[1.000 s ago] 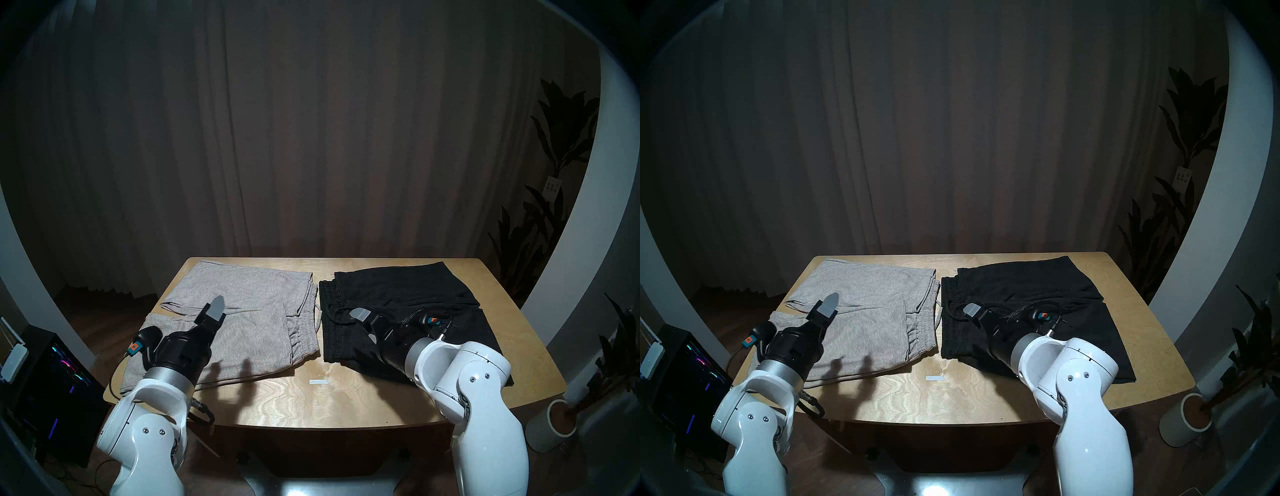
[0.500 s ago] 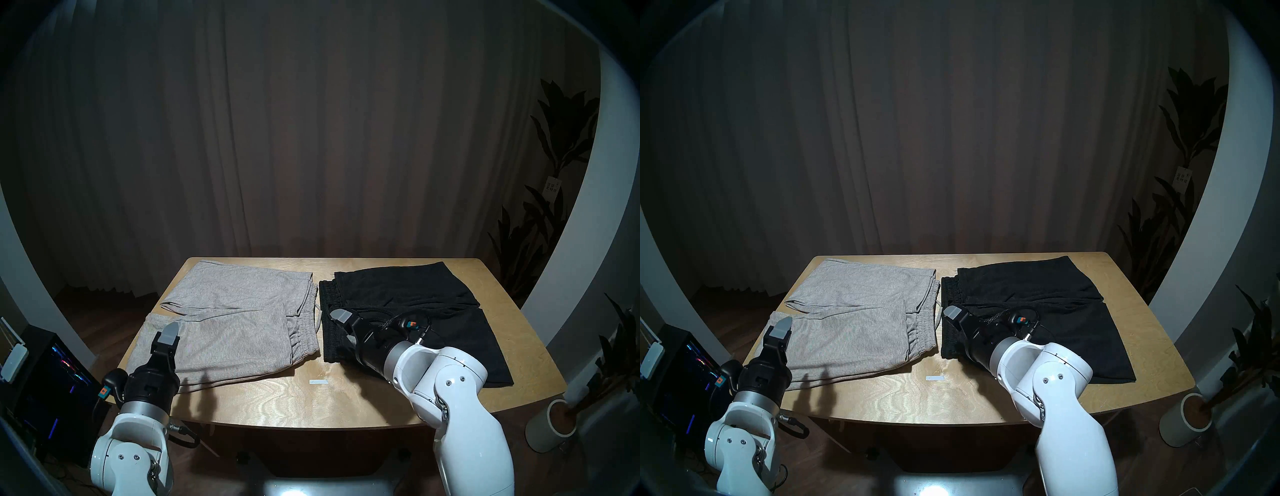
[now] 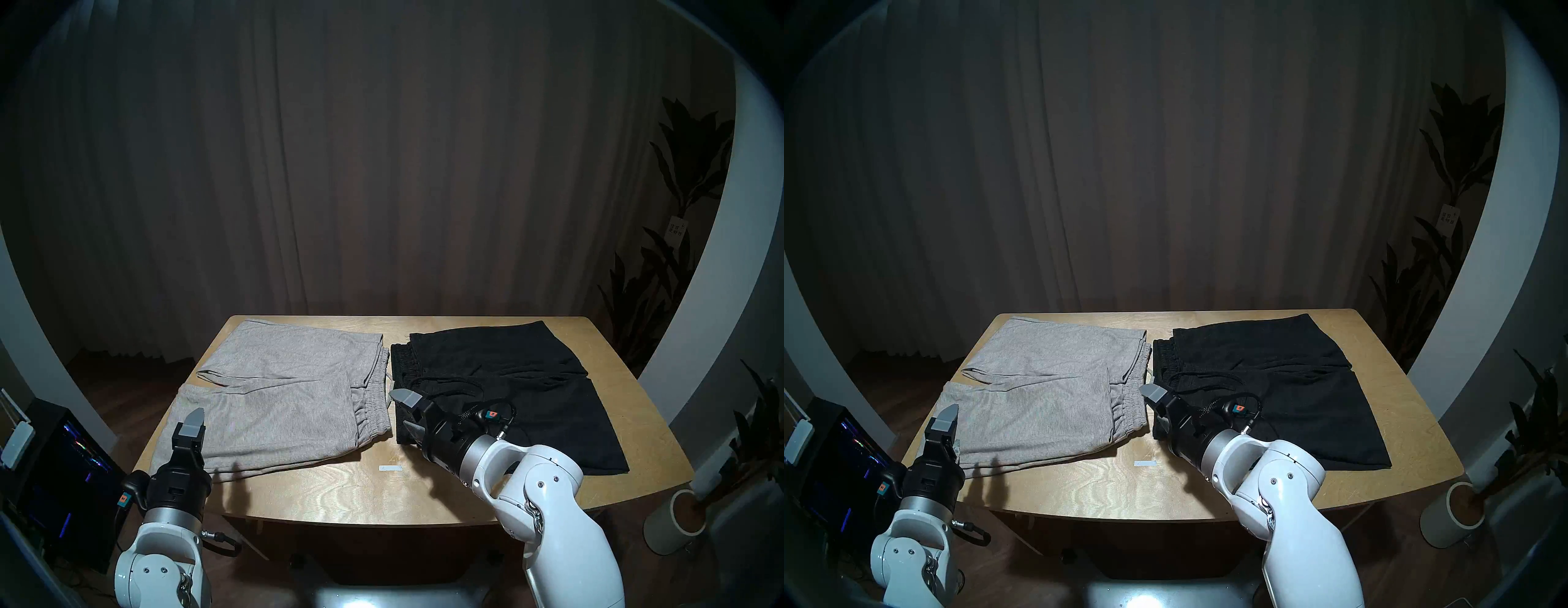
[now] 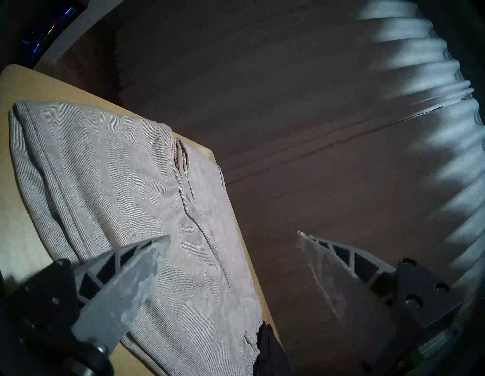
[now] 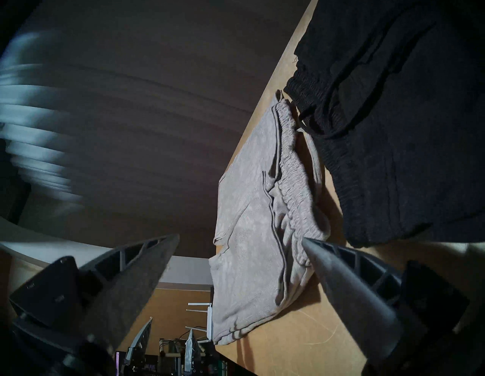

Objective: Fold pants twice and stack them

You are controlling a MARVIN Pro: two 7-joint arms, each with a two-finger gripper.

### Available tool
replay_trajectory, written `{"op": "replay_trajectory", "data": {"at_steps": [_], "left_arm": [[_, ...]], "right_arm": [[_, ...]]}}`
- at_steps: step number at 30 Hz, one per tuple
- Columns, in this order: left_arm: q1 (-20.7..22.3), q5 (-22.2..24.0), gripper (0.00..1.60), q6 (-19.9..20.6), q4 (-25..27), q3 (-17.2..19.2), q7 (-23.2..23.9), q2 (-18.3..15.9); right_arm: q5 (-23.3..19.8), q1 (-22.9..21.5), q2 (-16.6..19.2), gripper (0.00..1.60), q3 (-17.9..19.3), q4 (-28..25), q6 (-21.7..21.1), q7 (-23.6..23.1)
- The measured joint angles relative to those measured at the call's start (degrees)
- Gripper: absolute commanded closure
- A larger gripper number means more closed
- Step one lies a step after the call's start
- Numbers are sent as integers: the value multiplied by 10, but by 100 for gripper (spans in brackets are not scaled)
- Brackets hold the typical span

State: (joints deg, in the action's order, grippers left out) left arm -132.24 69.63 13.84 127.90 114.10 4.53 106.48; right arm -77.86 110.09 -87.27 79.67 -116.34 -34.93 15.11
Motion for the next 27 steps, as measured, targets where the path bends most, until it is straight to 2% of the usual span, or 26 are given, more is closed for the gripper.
{"op": "replay_trajectory", "data": {"at_steps": [5, 12, 18, 21, 27], "left_arm": [[-14, 2, 0, -3, 8, 4, -4, 10], [-25, -7, 0, -9, 8, 4, -1, 15], [-25, -29, 0, -14, 3, 1, 8, 6], [-21, -34, 0, -15, -4, 1, 10, 1], [-10, -28, 0, -17, -25, 13, 9, -2]], "right_arm": [[13, 10, 9, 0, -15, -4, 30, 0], [86, 27, 26, 0, -39, -6, 97, -28], [114, 33, 39, 0, -54, -4, 140, -44], [110, 34, 42, 0, -58, -2, 147, -44], [20, 27, 48, 0, -67, -2, 145, 22]]}}
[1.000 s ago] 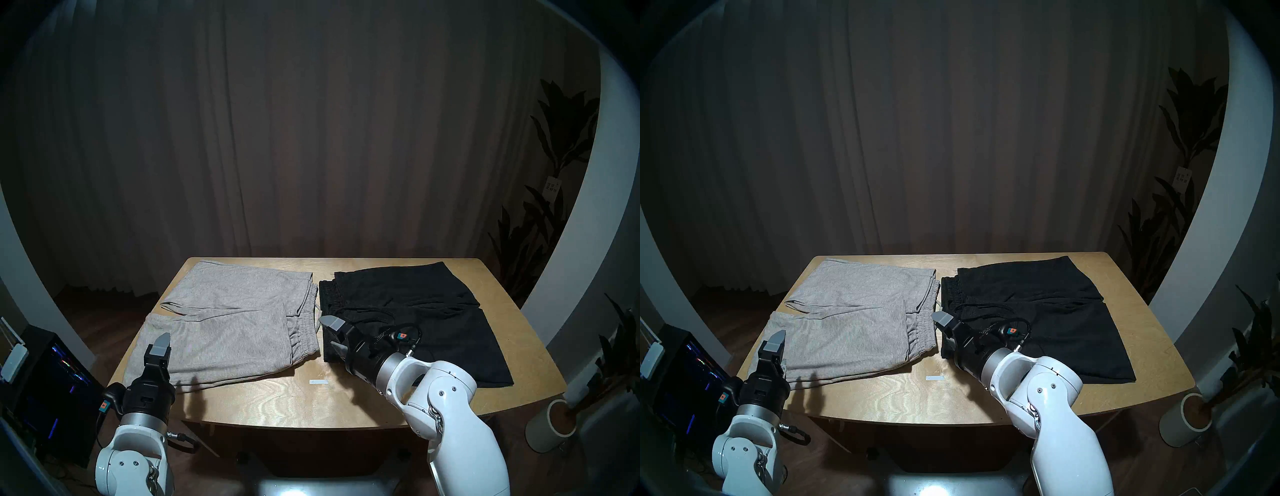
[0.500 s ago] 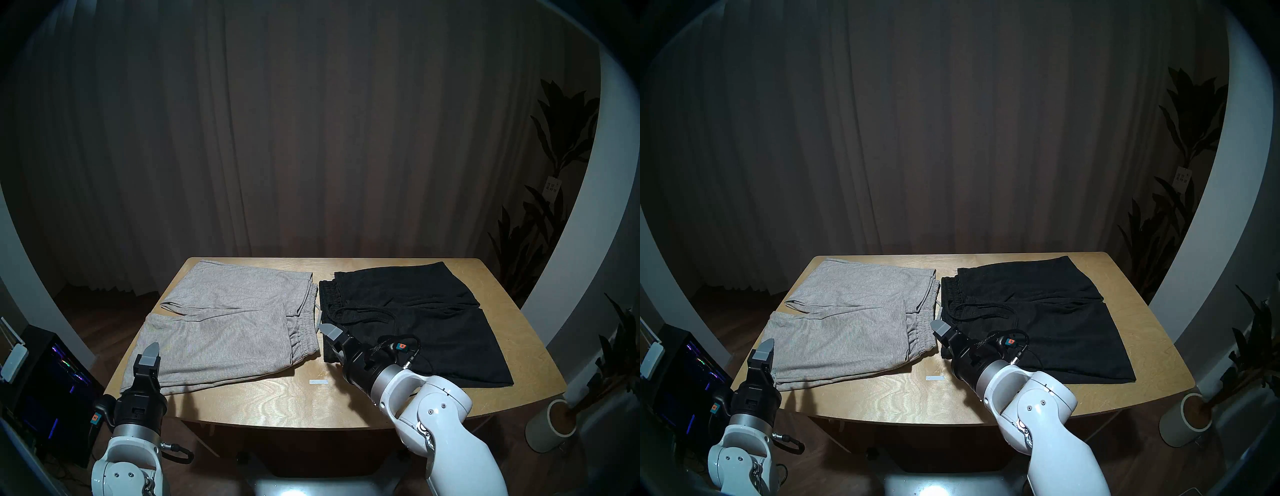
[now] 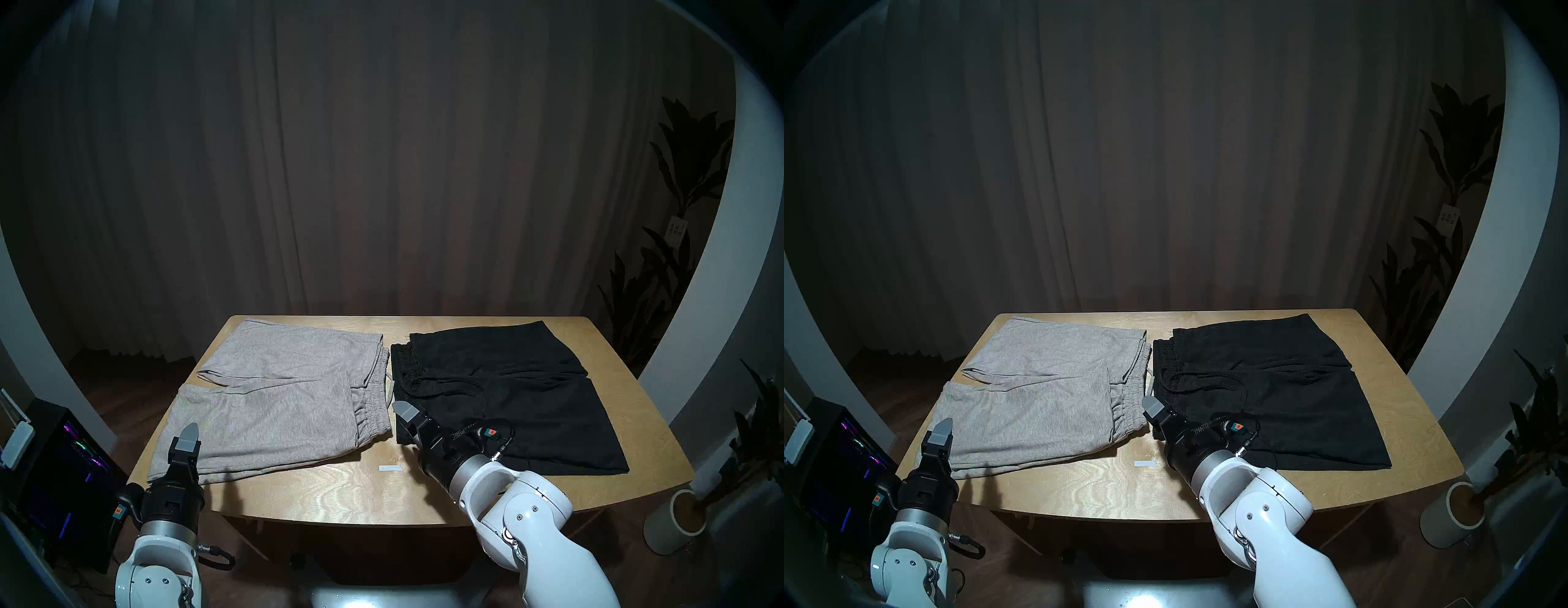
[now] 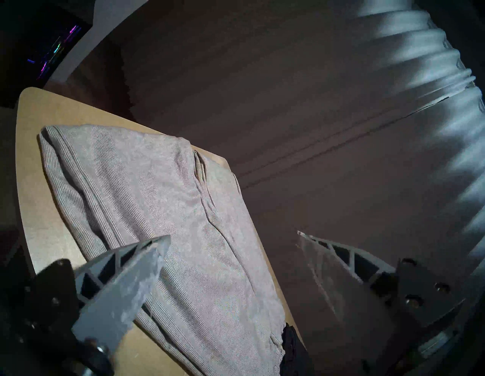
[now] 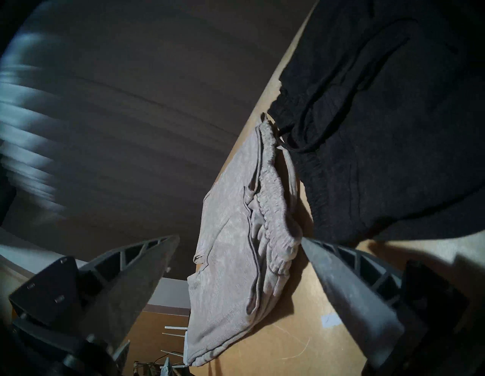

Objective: Fold pants twice and stack them

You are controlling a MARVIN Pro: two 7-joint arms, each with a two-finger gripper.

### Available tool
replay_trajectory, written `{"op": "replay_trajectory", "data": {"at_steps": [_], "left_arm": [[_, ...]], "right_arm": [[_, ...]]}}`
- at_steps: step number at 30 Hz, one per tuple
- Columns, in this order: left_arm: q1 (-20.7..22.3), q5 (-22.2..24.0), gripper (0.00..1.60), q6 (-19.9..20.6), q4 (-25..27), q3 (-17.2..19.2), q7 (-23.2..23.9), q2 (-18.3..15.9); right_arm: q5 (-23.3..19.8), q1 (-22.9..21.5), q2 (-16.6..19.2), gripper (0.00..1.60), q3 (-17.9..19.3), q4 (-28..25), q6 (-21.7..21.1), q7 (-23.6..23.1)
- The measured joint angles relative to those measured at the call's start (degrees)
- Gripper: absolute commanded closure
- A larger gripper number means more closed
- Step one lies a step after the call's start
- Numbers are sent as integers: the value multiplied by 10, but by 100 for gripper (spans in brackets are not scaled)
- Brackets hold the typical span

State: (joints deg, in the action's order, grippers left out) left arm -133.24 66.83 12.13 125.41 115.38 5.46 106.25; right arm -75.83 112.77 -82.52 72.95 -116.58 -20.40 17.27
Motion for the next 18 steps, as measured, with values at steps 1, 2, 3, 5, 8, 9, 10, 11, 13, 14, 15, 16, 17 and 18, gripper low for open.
{"op": "replay_trajectory", "data": {"at_steps": [1, 2, 3, 5, 8, 9, 10, 11, 13, 14, 15, 16, 17, 18], "left_arm": [[1, 2, 0, 0, -3, 2, 0, 0], [3, 7, 0, -1, -8, 5, 0, 0], [4, 10, 0, -1, -11, 7, 0, 0], [6, 15, 0, -1, -14, 9, 0, 0], [12, 34, 0, -1, -20, 17, 0, 1], [13, 38, 0, -1, -21, 19, 0, 1], [14, 42, 0, -1, -22, 20, 0, 1], [15, 46, 0, -1, -23, 22, 0, 2], [20, 58, 0, 2, -27, 27, -2, 1], [21, 61, 0, 4, -28, 28, -4, 1], [23, 65, 0, 6, -28, 30, -7, 0], [27, 73, 0, 11, -29, 34, -18, -1], [30, 78, 0, 15, -31, 37, -28, -2], [31, 81, 0, 18, -31, 39, -35, -3]], "right_arm": [[-13, 0, 1, 0, -2, -1, 0, 9], [-39, -1, 4, 0, -6, -3, 3, 28], [-57, -2, 6, 0, -8, -5, 7, 40], [-84, -3, 9, 0, -13, -10, 13, 59], [-134, -9, 17, 0, -28, -18, 35, 105], [-141, -11, 18, 0, -32, -19, 41, 112], [-147, -12, 20, 0, -35, -20, 47, 119], [-153, -15, 22, 0, -39, -21, 53, 127], [-169, -24, 27, 0, -55, -20, 79, 156], [-173, -27, 29, 0, -59, -20, 85, 164], [-176, -32, 30, 0, -64, -18, 94, 174], [-183, -41, 32, 0, -74, -15, 111, 195], [-186, -48, 34, 0, -80, -13, 124, 209], [-188, -52, 35, 0, -84, -11, 131, 218]]}}
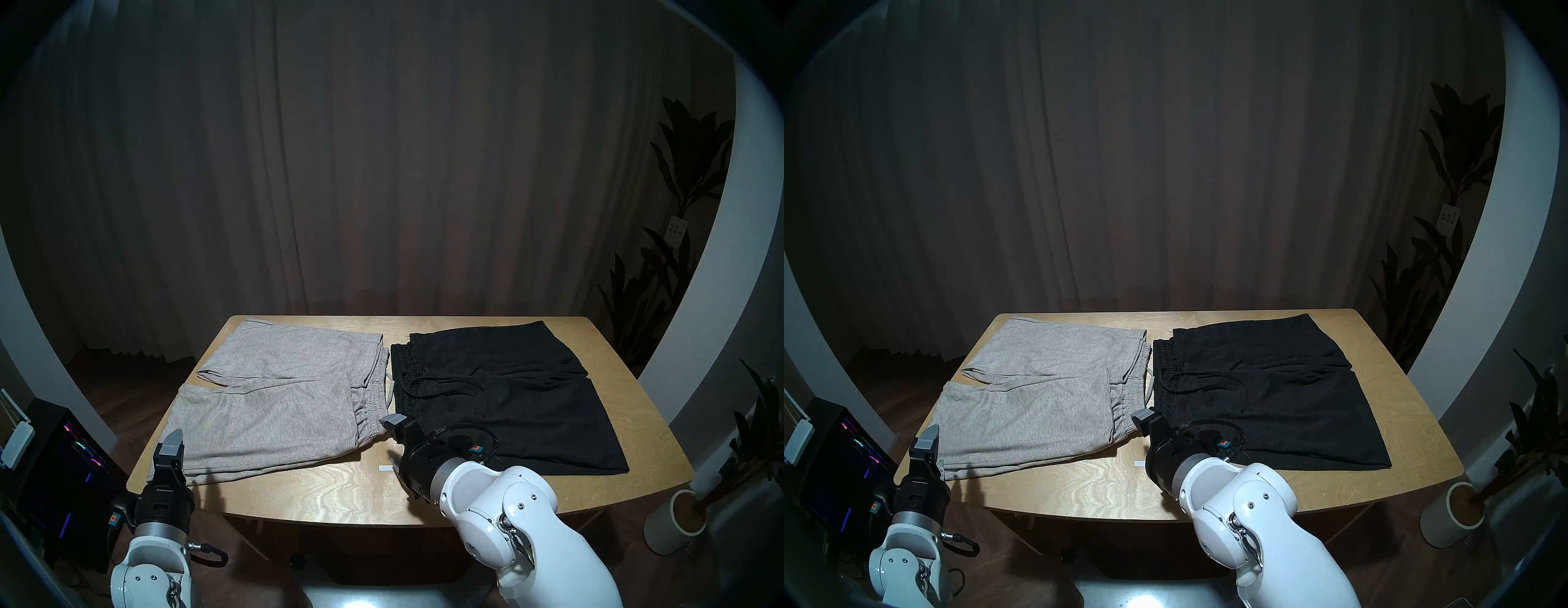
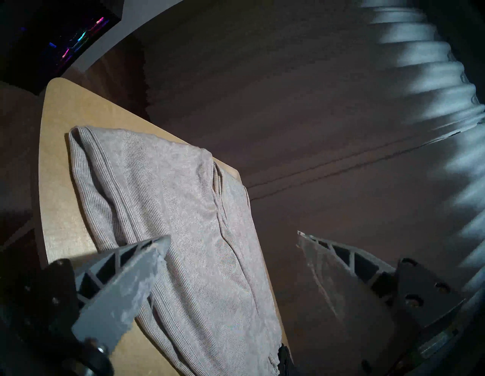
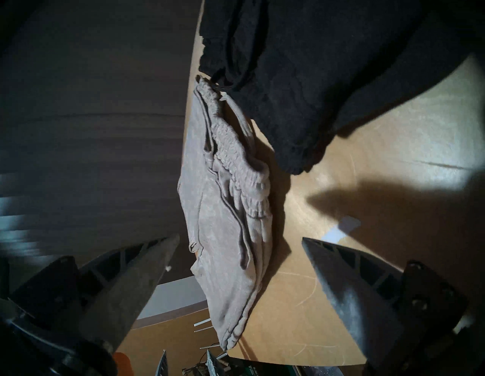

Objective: Fold pants twice and stack them

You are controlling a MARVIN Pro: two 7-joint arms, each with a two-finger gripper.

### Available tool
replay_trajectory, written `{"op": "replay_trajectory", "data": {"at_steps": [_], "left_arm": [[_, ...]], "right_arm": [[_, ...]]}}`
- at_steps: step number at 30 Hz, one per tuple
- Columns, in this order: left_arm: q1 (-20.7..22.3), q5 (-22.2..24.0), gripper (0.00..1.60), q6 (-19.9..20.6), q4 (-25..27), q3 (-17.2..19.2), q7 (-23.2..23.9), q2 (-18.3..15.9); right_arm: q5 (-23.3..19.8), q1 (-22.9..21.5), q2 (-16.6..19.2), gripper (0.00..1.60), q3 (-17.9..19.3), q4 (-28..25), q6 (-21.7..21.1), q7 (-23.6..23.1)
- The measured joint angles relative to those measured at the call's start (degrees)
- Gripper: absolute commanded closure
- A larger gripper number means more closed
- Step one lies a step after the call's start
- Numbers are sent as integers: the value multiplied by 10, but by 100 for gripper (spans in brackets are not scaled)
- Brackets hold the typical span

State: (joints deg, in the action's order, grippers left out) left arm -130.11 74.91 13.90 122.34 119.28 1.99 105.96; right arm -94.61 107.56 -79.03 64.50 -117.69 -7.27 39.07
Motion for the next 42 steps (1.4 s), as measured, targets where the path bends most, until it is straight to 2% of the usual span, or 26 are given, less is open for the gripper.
{"op": "replay_trajectory", "data": {"at_steps": [8, 17, 31, 42], "left_arm": [[9, 25, 0, 25, 0, 14, -61, -6], [14, 41, 0, 48, -16, 20, -79, -15], [32, 40, 0, 53, -32, 32, -133, -26], [69, 37, 0, 49, -54, 47, -180, -48]], "right_arm": [[-17, -41, 11, 0, -45, 12, 76, 62], [-33, -80, 25, 0, -91, 37, 135, 82], [-59, -114, 26, 0, -116, 60, 166, 89], [-81, -139, 19, 0, -124, 78, 183, 113]]}}
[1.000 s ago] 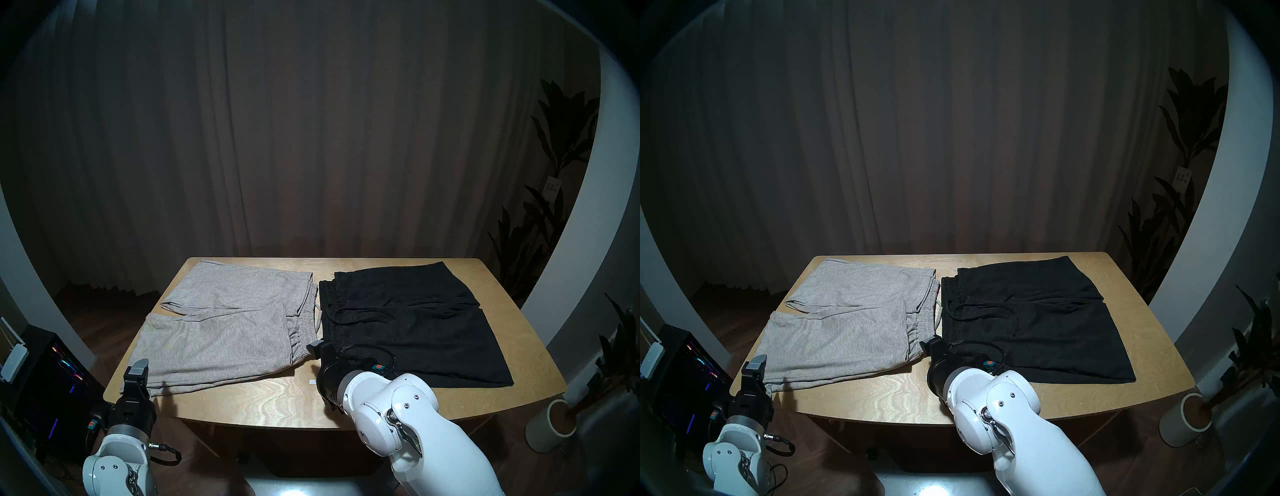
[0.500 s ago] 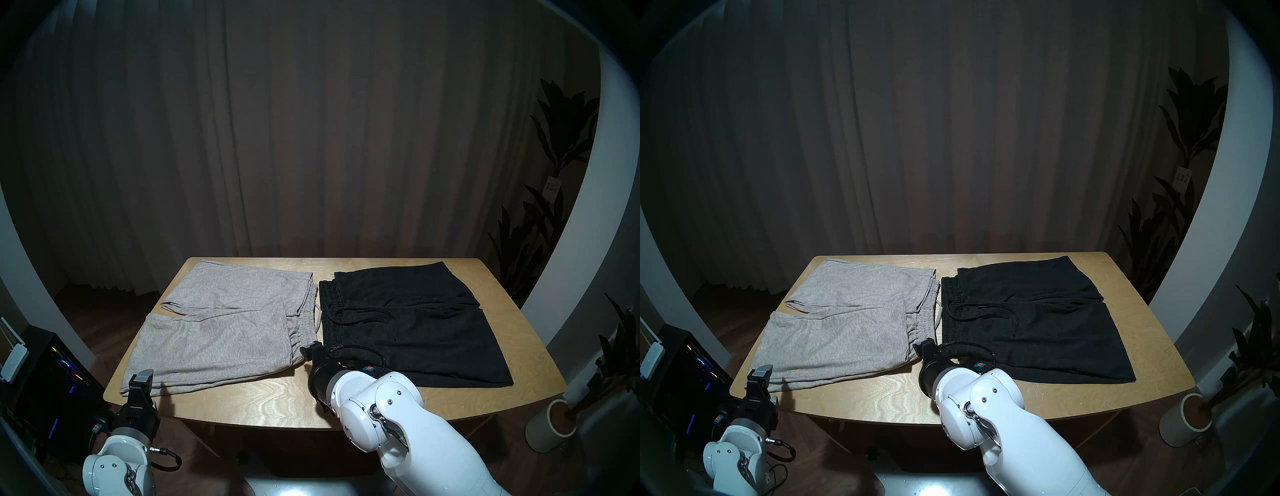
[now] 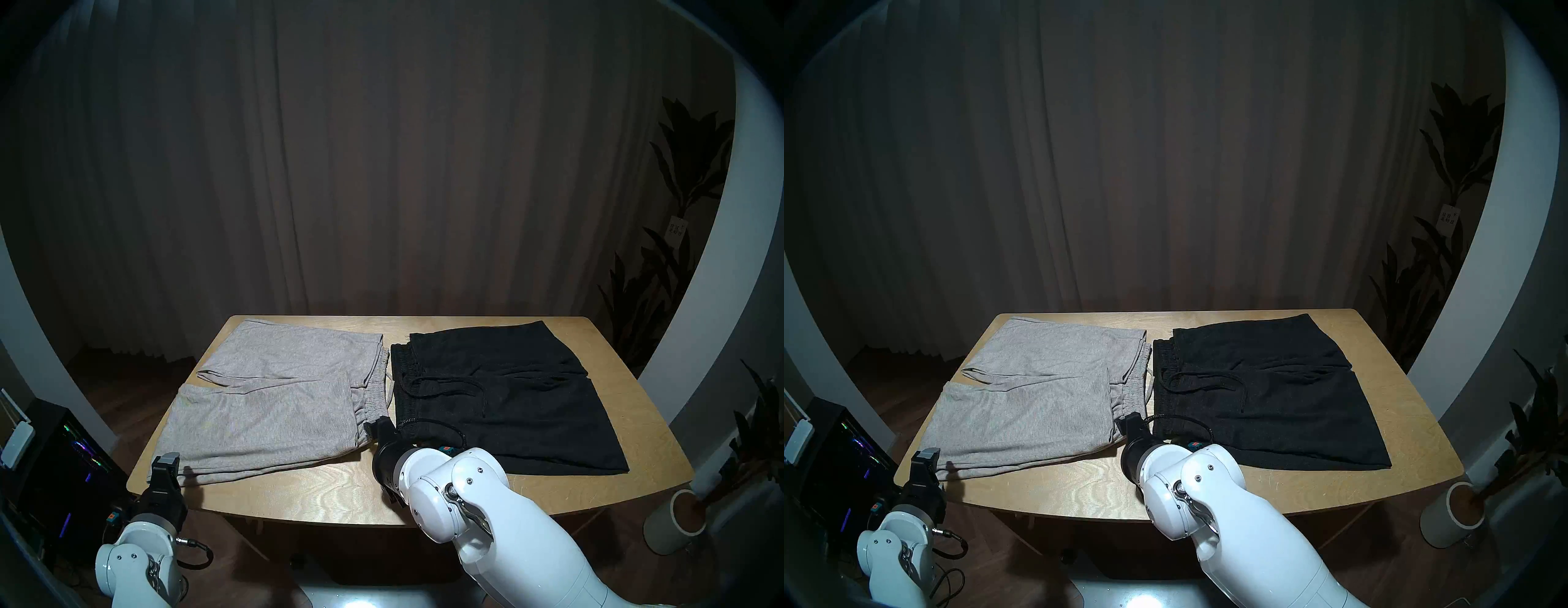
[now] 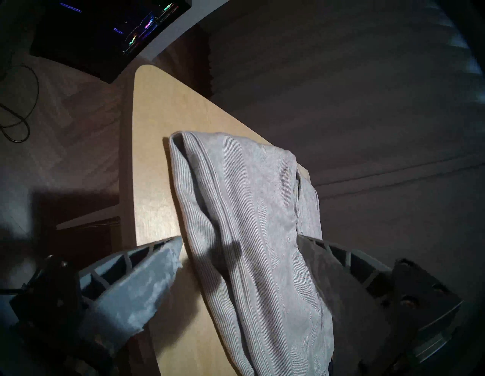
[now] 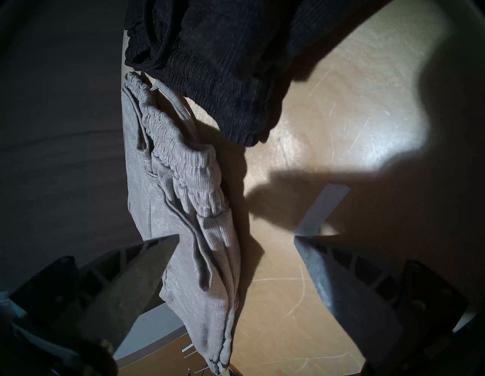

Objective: Fold pants twice and stack them

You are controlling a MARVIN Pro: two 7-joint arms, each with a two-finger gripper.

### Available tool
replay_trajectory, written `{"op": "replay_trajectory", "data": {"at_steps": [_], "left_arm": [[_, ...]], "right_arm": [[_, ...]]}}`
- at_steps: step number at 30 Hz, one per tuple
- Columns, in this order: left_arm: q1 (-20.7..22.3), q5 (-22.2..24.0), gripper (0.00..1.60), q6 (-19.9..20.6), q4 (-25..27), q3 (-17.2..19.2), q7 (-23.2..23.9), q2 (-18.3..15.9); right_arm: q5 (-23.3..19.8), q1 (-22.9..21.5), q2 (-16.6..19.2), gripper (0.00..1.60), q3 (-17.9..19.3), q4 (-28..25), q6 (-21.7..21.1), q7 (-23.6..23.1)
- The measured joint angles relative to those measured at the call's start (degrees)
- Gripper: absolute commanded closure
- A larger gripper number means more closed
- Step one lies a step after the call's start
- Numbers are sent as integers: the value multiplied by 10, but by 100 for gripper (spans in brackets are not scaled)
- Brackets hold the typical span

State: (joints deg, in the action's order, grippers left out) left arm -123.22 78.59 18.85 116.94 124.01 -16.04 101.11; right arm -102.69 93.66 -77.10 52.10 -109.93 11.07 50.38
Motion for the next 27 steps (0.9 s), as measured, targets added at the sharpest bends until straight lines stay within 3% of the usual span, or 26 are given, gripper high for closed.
{"op": "replay_trajectory", "data": {"at_steps": [27], "left_arm": [[51, -15, 0, 21, -64, 9, -36, -56]], "right_arm": [[-33, -65, -32, 0, -22, 69, 4, 8]]}}
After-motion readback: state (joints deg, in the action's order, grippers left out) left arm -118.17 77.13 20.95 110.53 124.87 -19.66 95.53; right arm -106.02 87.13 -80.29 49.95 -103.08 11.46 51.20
